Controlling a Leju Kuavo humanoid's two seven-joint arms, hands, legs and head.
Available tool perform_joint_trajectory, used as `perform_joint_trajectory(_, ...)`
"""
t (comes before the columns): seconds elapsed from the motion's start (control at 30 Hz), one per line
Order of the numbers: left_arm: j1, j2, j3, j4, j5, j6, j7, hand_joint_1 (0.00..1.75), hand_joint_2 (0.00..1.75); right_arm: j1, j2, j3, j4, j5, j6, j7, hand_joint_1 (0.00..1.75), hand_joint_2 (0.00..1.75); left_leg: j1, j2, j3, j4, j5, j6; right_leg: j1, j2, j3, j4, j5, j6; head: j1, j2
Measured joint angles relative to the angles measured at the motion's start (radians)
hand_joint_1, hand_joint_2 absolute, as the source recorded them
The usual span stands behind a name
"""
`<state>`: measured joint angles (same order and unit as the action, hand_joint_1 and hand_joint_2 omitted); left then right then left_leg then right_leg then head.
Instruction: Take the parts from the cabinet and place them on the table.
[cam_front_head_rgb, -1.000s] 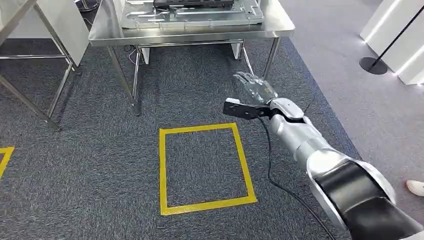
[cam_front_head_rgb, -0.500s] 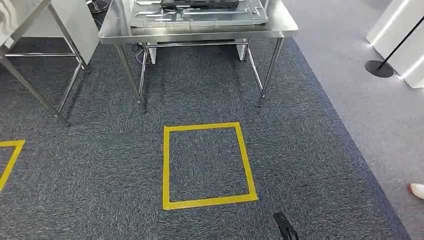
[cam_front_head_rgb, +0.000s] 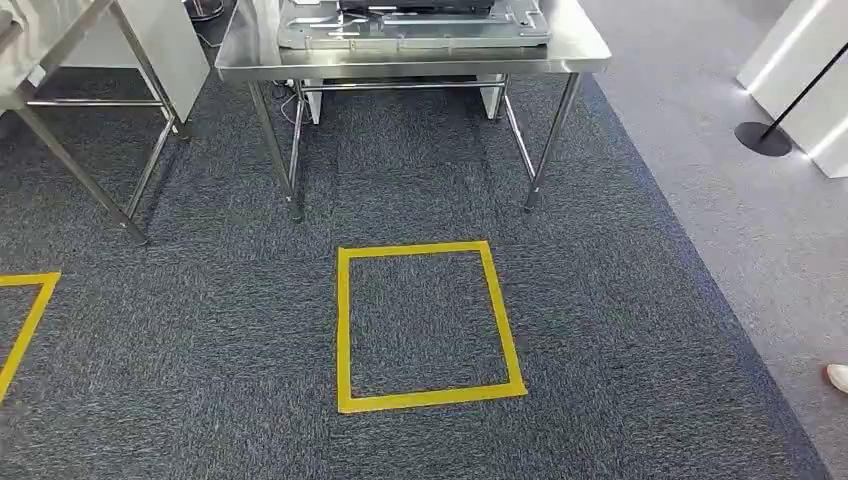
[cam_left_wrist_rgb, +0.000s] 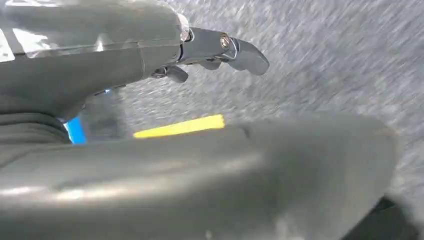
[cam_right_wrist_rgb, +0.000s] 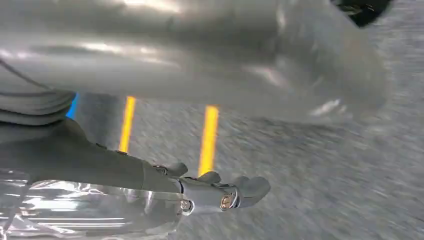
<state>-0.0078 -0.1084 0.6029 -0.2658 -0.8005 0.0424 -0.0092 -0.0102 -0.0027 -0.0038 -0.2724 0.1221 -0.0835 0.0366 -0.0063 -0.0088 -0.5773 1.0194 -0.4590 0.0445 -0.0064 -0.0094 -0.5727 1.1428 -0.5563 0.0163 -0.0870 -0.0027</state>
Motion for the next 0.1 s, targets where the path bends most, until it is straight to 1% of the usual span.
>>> perform_joint_trajectory(0.03,-0.003,0.002,-0.018,-0.012,0.025,0.0,0.0,0.0,0.0,0.013,0.003,0.0,0.003,-0.002,0.002,-0.001,0.0,0.0,0.0,0.0,0.001,0.0,0.001,-0.002,0.006,0.001,0.049,-0.092,0.035,-0.01,0.0,0.0)
perform_joint_trajectory(0.07,-0.005,0.003,-0.038,-0.023,0.051,-0.001,0.0,0.0,0.0,0.023,0.007,-0.001,0.006,-0.007,0.003,-0.001,0.0,0.0,-0.004,0.001,-0.001,0.002,0.001,-0.007,0.014,0.003,0.066,-0.139,0.032,-0.018,0.0,0.0)
perform_joint_trajectory(0.1,-0.007,0.008,-0.06,-0.035,0.083,-0.002,0.0,0.0,0.0,0.034,0.01,-0.002,0.007,-0.012,0.004,-0.002,0.0,0.0,-0.004,0.002,-0.002,0.002,0.003,-0.013,0.016,0.0,0.063,-0.14,0.04,-0.018,0.0,0.0)
